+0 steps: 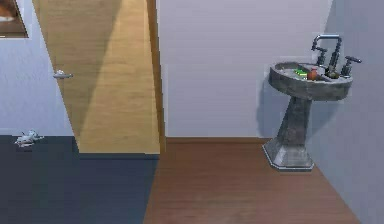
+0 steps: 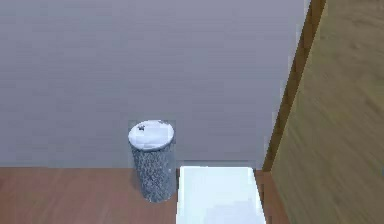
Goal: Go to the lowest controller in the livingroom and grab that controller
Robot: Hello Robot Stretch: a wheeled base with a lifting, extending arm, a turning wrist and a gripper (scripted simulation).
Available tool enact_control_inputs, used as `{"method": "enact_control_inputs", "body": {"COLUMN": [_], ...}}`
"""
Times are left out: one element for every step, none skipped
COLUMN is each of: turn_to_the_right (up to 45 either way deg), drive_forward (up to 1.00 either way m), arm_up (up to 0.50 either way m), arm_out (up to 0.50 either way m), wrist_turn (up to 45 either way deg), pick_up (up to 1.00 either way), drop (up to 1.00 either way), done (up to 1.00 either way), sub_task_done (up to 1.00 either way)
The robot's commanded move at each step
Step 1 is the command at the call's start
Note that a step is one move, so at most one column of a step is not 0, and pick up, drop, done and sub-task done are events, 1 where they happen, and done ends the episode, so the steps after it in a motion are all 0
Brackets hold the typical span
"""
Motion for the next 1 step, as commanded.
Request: {"method": "enact_control_inputs", "body": {"turn_to_the_right": [3.0], "drive_forward": [0.00], "arm_up": [0.00], "arm_out": [0.00], "wrist_turn": [0.0], "pick_up": [0.00], "drop": [0.00], "done": [0.00], "sub_task_done": [0.00]}}
